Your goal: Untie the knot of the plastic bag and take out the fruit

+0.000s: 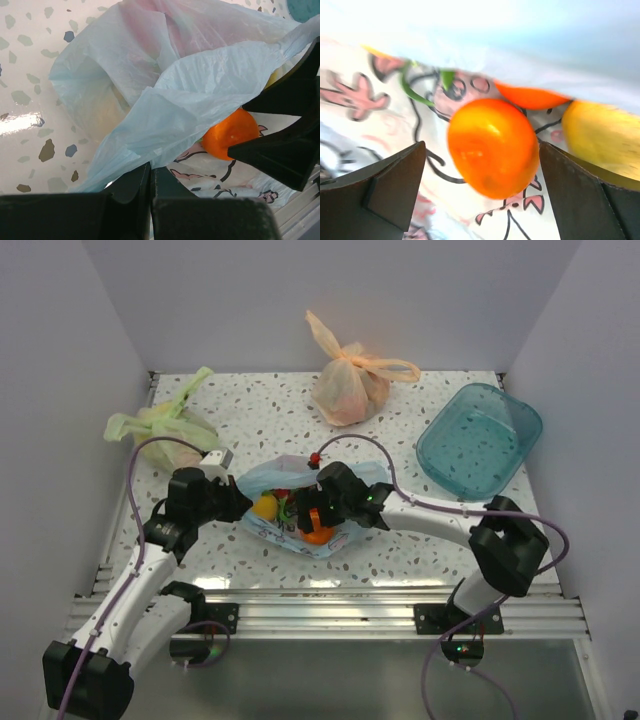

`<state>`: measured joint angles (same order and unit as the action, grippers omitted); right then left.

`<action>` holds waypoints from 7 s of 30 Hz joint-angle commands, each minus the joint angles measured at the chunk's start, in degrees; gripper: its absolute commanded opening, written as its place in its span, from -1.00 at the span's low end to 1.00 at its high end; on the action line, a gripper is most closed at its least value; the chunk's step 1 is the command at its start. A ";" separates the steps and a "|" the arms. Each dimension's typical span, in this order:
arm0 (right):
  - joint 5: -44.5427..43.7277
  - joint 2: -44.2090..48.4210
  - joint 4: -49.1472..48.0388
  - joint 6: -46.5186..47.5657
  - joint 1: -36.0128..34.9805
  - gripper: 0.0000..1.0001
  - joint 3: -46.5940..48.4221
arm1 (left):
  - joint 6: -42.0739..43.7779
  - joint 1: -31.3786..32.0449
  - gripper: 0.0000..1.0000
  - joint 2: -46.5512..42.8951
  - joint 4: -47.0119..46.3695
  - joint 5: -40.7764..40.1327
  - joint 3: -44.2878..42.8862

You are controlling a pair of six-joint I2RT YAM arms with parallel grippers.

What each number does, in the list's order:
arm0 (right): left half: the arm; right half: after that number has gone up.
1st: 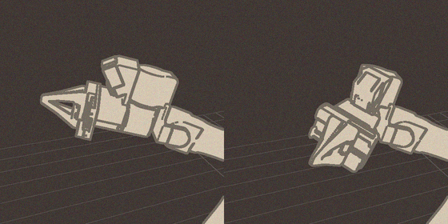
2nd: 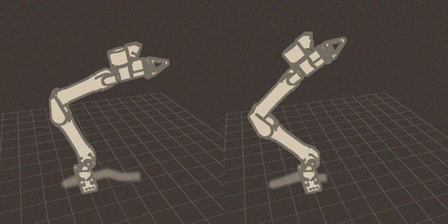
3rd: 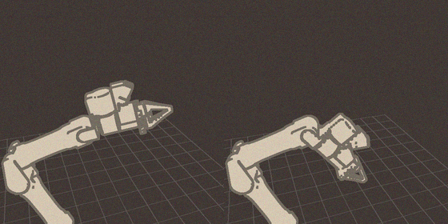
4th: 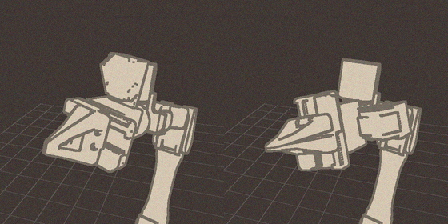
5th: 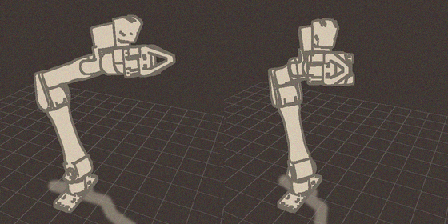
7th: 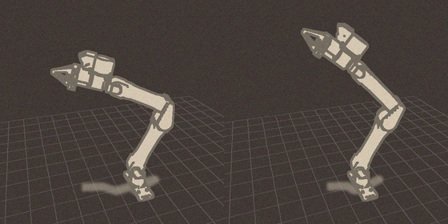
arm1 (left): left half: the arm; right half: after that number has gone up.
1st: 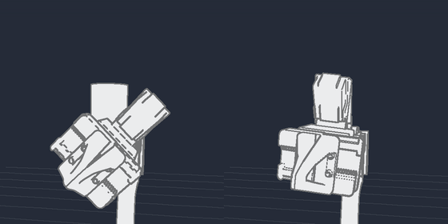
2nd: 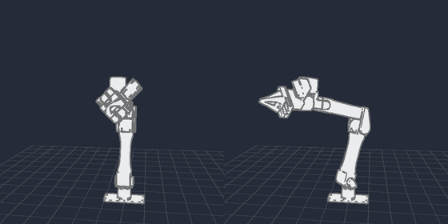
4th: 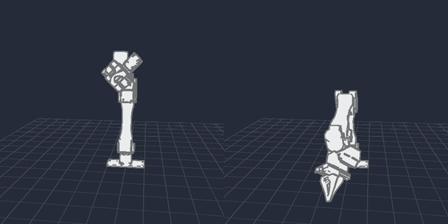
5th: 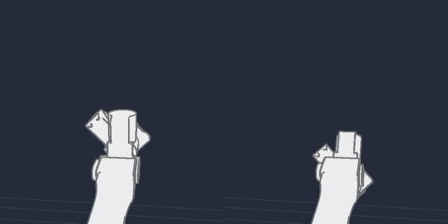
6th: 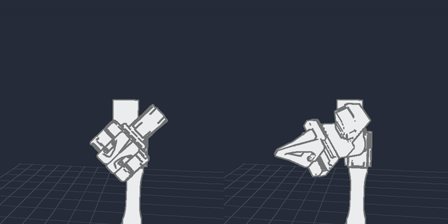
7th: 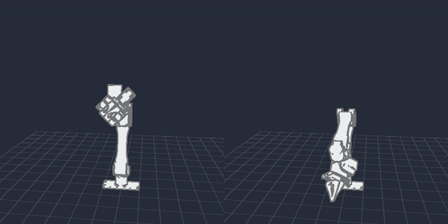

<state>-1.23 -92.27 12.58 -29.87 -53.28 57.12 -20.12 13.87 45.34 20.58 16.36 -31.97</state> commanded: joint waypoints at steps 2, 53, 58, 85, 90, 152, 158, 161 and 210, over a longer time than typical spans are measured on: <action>-0.87 4.99 -3.00 -3.35 2.03 0.97 -1.92 | 1.05 -0.42 -1.00 -0.52 -3.18 1.13 0.59; -7.71 16.16 12.20 15.98 15.55 -1.00 23.03 | 0.96 -0.42 -1.00 0.36 -3.09 0.78 0.41; -17.04 15.98 12.65 13.36 31.25 -1.00 21.98 | 0.96 -0.33 -1.00 -0.08 -3.09 0.52 0.41; -8.61 0.41 11.59 -0.37 59.69 0.97 13.10 | 1.05 -0.33 -1.00 -0.25 -3.09 0.43 0.33; -8.87 9.10 13.78 4.11 57.50 0.97 13.89 | 1.05 -0.33 -1.00 -0.25 -3.09 0.52 0.41; -10.12 -4.41 1.57 13.69 5.90 0.63 4.14 | 0.78 -0.42 -0.97 0.45 -2.83 -0.10 0.24; -4.31 -3.01 3.67 16.41 5.73 0.58 5.10 | 0.87 -0.42 -0.97 0.71 -2.83 -0.10 0.24; -2.72 -2.22 5.52 19.93 5.73 0.68 4.93 | 0.87 -0.33 -0.97 0.71 -2.91 -0.19 0.24; 3.62 -2.03 5.53 17.74 2.04 0.23 10.56 | 0.70 -0.33 -0.96 0.80 -2.65 -0.54 0.24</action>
<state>4.86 -91.55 19.64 -9.98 -51.31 68.60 -20.14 13.87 46.76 20.53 15.99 -31.97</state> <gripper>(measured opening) 0.767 0.026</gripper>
